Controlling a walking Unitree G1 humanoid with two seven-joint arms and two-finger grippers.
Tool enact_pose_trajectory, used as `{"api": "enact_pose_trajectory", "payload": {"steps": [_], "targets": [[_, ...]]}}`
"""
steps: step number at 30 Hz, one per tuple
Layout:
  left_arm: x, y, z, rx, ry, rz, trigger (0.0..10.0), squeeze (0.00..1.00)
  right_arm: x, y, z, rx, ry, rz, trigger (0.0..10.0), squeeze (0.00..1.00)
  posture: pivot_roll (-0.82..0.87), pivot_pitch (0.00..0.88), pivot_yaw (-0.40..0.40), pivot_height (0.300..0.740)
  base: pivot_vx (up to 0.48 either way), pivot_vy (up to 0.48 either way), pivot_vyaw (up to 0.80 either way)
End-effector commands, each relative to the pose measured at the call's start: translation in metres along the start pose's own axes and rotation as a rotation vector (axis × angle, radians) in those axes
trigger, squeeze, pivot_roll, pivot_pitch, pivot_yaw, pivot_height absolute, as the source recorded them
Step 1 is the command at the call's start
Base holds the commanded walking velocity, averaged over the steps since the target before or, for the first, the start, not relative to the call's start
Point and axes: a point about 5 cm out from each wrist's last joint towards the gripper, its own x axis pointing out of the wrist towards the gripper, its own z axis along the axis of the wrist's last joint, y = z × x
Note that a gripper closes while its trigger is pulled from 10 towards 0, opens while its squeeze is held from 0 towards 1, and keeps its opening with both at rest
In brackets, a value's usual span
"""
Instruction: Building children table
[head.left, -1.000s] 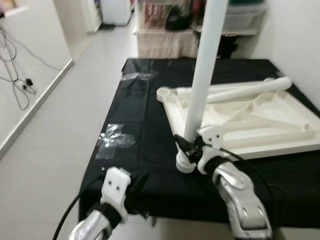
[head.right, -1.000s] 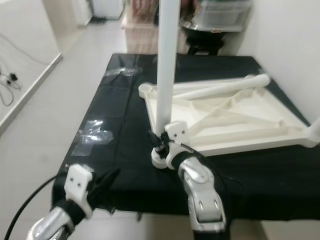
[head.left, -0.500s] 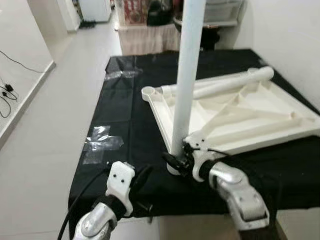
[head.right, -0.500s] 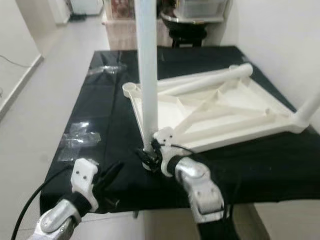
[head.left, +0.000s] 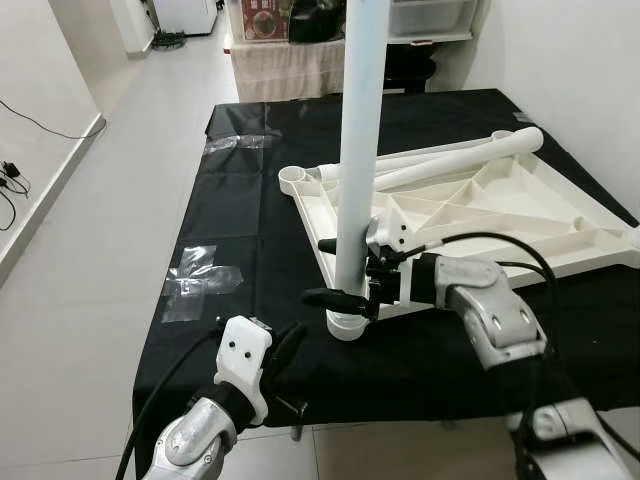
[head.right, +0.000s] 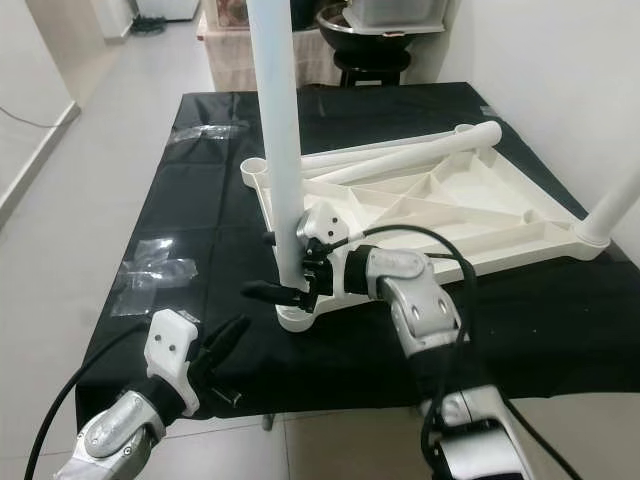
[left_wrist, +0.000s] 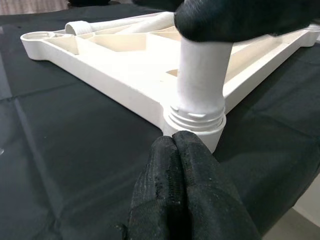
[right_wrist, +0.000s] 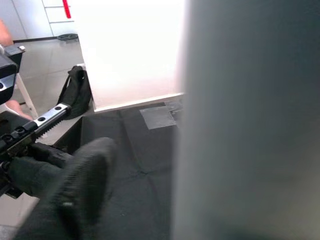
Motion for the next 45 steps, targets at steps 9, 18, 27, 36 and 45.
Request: {"api": "enact_pose_trajectory", "payload": {"steps": [9,18,27,36,45], "targets": [[-0.002,-0.003,-0.003,0.001,0.019,-0.009,10.0,0.0,-0.003,0.005,-0.002,0.008,-0.026,0.118,0.0,0.0,0.06,0.104,0.01,0.74,0.0,0.0,0.0],[-0.005,-0.003,-0.002,-0.006,0.015,-0.012,10.0,0.0,-0.017,0.009,-0.024,0.067,0.005,-0.309,0.0,0.0,0.03,0.133,0.01,0.74,0.0,0.0,0.0],[-0.009,0.0,-0.002,-0.007,0.019,-0.017,10.0,0.0,0.007,0.042,-0.047,0.136,0.092,-0.666,0.0,0.0,0.01,0.138,0.038,0.74,0.0,0.0,0.0],[-0.006,0.002,-0.001,-0.004,0.016,-0.004,10.0,0.0,0.014,0.045,-0.05,0.155,0.126,-0.759,0.0,0.0,0.02,0.134,0.025,0.74,0.0,0.0,0.0],[-0.005,0.002,-0.001,-0.005,0.017,-0.012,10.0,0.0,0.022,0.038,-0.023,0.211,-0.059,-0.517,10.0,1.0,0.02,0.131,0.028,0.74,0.0,0.0,0.0]]}}
